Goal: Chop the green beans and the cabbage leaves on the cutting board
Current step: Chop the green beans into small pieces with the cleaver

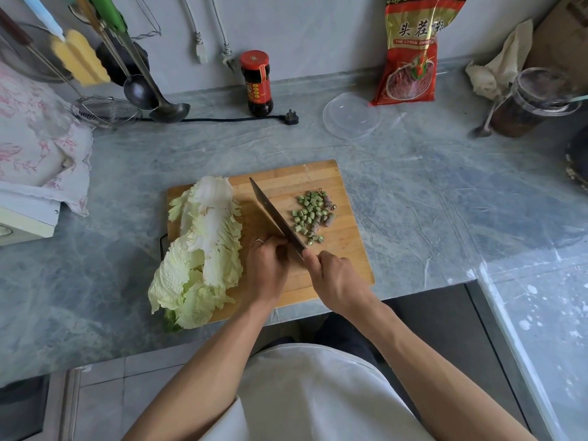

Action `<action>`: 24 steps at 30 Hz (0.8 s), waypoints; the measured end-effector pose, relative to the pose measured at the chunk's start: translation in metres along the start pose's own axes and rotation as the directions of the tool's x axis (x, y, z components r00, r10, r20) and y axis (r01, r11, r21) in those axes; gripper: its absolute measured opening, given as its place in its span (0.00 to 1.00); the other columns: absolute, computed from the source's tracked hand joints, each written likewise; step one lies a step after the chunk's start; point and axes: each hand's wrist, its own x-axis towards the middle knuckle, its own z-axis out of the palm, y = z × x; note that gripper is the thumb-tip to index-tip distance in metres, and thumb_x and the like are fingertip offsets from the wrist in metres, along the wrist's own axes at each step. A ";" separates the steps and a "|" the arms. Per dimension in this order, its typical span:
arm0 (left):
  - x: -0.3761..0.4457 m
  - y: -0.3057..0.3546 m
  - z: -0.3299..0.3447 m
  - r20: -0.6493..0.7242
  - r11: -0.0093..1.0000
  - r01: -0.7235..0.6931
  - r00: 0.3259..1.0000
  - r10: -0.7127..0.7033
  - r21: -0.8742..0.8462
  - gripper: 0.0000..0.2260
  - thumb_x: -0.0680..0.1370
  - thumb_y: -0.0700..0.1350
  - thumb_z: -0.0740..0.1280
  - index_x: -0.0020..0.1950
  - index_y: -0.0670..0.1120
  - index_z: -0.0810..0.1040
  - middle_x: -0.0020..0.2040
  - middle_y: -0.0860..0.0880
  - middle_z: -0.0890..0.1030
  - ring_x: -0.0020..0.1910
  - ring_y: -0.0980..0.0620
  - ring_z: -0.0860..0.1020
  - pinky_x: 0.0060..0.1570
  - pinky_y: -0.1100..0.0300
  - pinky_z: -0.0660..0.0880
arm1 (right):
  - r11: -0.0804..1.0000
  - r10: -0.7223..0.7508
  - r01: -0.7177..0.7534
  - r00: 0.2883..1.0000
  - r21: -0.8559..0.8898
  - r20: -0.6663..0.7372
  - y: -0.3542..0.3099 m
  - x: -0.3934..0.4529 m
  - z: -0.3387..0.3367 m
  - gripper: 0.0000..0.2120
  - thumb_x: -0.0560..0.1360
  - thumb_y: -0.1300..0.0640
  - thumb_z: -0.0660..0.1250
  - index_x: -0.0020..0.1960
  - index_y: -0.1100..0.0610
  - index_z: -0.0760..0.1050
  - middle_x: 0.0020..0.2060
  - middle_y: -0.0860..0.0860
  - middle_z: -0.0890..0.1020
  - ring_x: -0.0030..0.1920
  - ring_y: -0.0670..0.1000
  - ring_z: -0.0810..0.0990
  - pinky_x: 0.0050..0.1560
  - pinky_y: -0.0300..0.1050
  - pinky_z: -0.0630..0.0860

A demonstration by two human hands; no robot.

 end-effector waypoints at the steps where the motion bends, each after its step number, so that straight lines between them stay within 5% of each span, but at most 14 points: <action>1: 0.000 0.001 -0.001 -0.006 1.000 -0.007 1.000 0.007 -0.005 0.05 0.74 0.37 0.71 0.44 0.46 0.84 0.44 0.50 0.85 0.43 0.49 0.81 0.47 0.47 0.77 | 1.000 0.008 -0.008 1.000 0.017 -0.007 -0.002 0.002 0.002 0.22 0.84 0.42 0.52 0.36 0.51 0.65 0.35 0.57 0.76 0.36 0.59 0.74 0.39 0.54 0.70; 4: 0.000 0.004 -0.002 -0.030 0.999 -0.037 0.999 0.037 -0.001 0.06 0.74 0.35 0.71 0.44 0.45 0.85 0.44 0.49 0.85 0.43 0.49 0.81 0.47 0.46 0.77 | 0.997 0.046 -0.047 0.999 0.060 0.010 -0.004 0.009 0.000 0.25 0.84 0.41 0.51 0.40 0.58 0.71 0.35 0.58 0.77 0.36 0.61 0.77 0.36 0.52 0.70; 7: -0.003 0.000 -0.001 -0.028 0.999 -0.037 0.999 0.037 0.011 0.07 0.76 0.36 0.68 0.47 0.45 0.85 0.45 0.49 0.83 0.44 0.47 0.80 0.46 0.46 0.77 | 0.969 0.156 -0.163 0.986 0.184 0.056 0.003 0.012 -0.008 0.27 0.84 0.40 0.48 0.43 0.61 0.72 0.31 0.56 0.76 0.26 0.54 0.75 0.25 0.45 0.72; 13: -0.005 -0.005 -0.002 -0.034 0.999 -0.018 0.999 0.020 0.041 0.09 0.75 0.34 0.70 0.51 0.44 0.85 0.47 0.49 0.84 0.46 0.48 0.80 0.47 0.49 0.78 | 0.960 0.185 -0.185 0.983 0.208 0.023 0.011 0.002 -0.018 0.27 0.83 0.39 0.49 0.42 0.60 0.72 0.32 0.56 0.75 0.26 0.54 0.74 0.24 0.46 0.74; 18: -0.001 0.004 -0.005 -0.062 0.998 -0.038 0.997 0.035 -0.043 0.04 0.76 0.35 0.72 0.45 0.43 0.81 0.41 0.50 0.84 0.39 0.48 0.81 0.42 0.50 0.78 | 0.989 0.063 -0.063 0.998 0.134 0.005 0.005 -0.006 -0.018 0.24 0.86 0.48 0.50 0.51 0.66 0.75 0.39 0.67 0.78 0.38 0.68 0.77 0.41 0.61 0.75; 24: 0.002 0.002 -0.008 -0.038 0.999 -0.025 0.999 0.024 -0.041 0.08 0.74 0.33 0.71 0.43 0.46 0.76 0.39 0.50 0.82 0.37 0.48 0.79 0.38 0.49 0.76 | 0.999 0.032 -0.032 0.999 0.032 0.011 0.009 -0.004 -0.006 0.31 0.83 0.40 0.50 0.45 0.65 0.76 0.36 0.61 0.79 0.36 0.60 0.77 0.39 0.51 0.70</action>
